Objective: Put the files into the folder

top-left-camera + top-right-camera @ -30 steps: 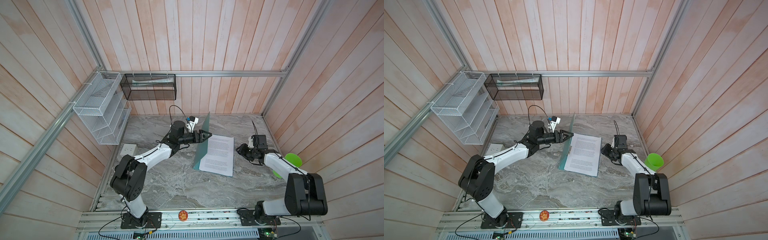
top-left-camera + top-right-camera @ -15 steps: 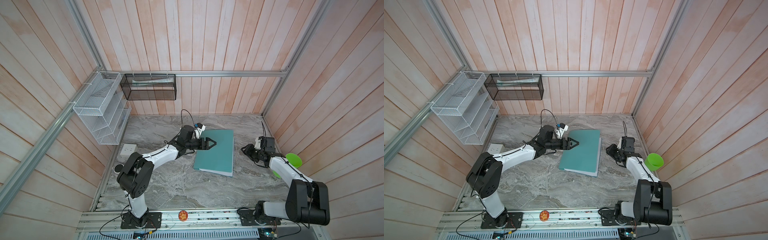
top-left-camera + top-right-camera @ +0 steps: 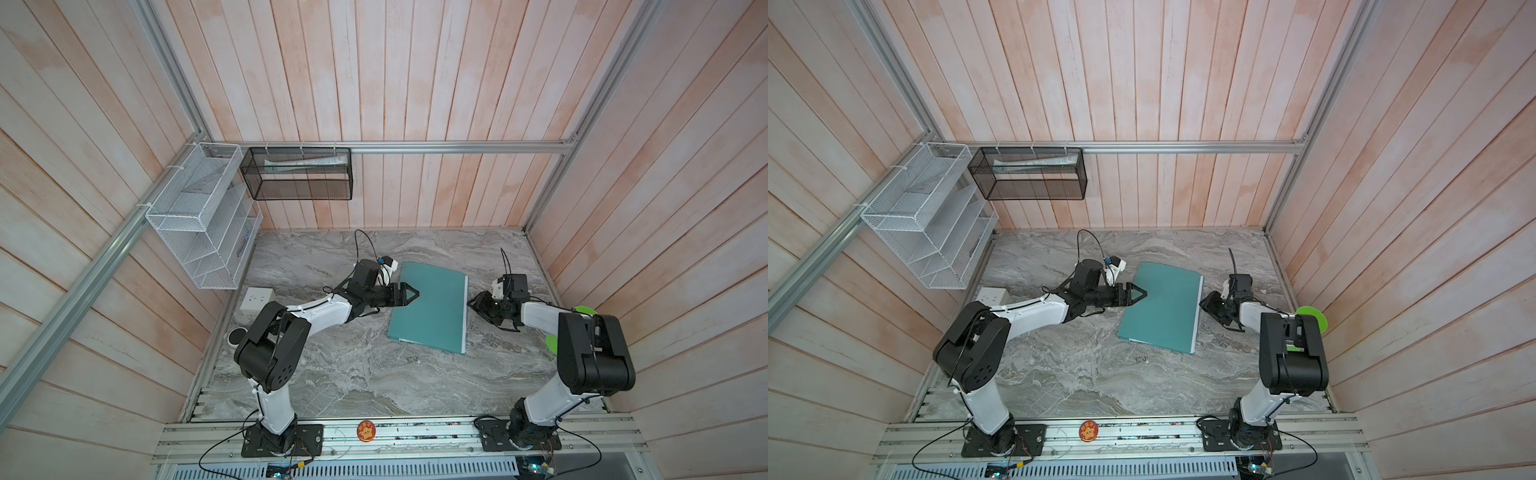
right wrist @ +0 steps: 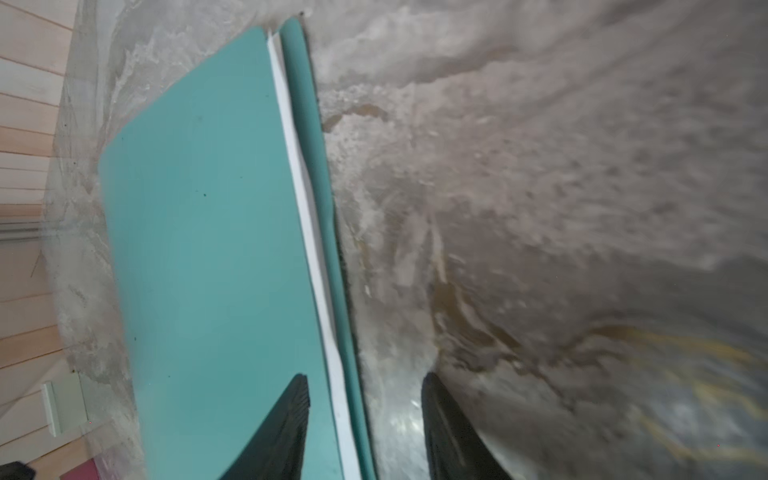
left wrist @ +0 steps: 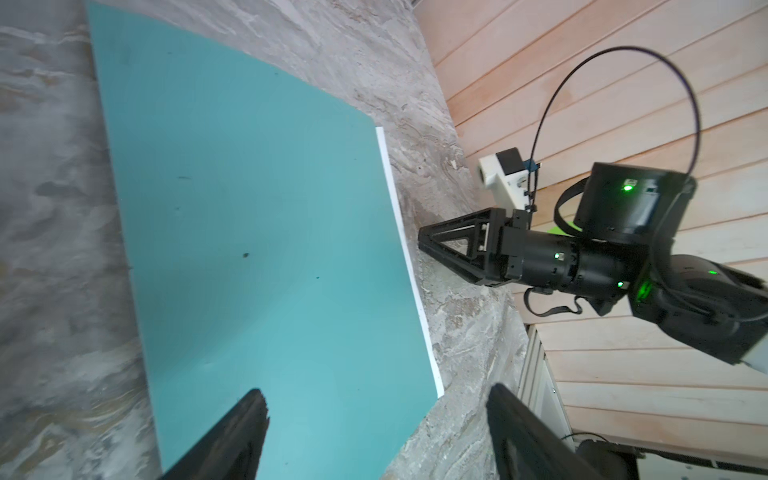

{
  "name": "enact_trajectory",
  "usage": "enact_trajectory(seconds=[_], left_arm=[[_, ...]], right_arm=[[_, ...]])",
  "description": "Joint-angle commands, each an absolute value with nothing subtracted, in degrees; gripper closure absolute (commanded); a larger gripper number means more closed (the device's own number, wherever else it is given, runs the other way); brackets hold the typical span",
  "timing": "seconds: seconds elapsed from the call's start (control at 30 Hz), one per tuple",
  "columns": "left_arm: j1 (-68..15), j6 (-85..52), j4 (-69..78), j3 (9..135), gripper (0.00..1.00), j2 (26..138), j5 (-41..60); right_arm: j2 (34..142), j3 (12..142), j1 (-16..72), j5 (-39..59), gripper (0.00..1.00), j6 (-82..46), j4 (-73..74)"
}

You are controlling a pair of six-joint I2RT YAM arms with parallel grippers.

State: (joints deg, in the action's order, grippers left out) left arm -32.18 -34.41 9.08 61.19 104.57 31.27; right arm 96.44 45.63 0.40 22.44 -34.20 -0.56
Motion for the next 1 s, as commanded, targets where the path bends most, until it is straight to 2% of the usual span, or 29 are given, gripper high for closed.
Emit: enact_trajectory(seconds=[0.0, 0.47, 0.63, 0.77, 0.8, 0.83, 0.9, 0.93, 0.97], left_arm=[[-31.3, -33.2, 11.1, 59.1, 0.15, 106.5, 29.2], [-29.7, -33.5, 12.8, 50.0, 0.15, 102.1, 25.5], [-28.8, -30.6, 8.7, 52.0, 0.15, 98.5, 22.9], [-28.6, -25.2, 3.6, 52.6, 0.13, 93.0, 11.5], [-28.6, -23.8, 3.7, 51.4, 0.12, 90.8, 7.2], [-28.6, -22.9, 4.4, 49.9, 0.12, 88.7, 3.8], [-28.6, -19.5, 9.0, 45.0, 0.10, 83.0, -2.8], [-28.7, -17.4, 12.4, 42.1, 0.06, 80.2, -4.6], [-28.9, -15.3, 16.9, 38.4, 0.00, 76.8, -7.0]], right_arm=[[100.7, 48.3, 3.3, 23.0, 0.52, -33.6, 0.4], [108.8, 57.0, 13.0, 23.5, 0.52, -34.0, -0.8], [106.2, 57.8, 12.3, 22.9, 0.52, -32.4, -1.8], [98.7, 57.1, 11.8, 20.5, 0.51, -28.0, -3.3], [96.0, 55.9, 11.8, 19.8, 0.46, -26.6, -2.9], [93.5, 54.8, 11.8, 18.9, 0.37, -25.6, -2.3], [87.6, 51.9, 11.7, 16.0, 0.09, -24.0, -0.8], [85.4, 50.6, 11.8, 14.5, 0.02, -23.7, -0.1], [83.1, 49.1, 11.8, 13.2, 0.02, -23.2, 0.5]])
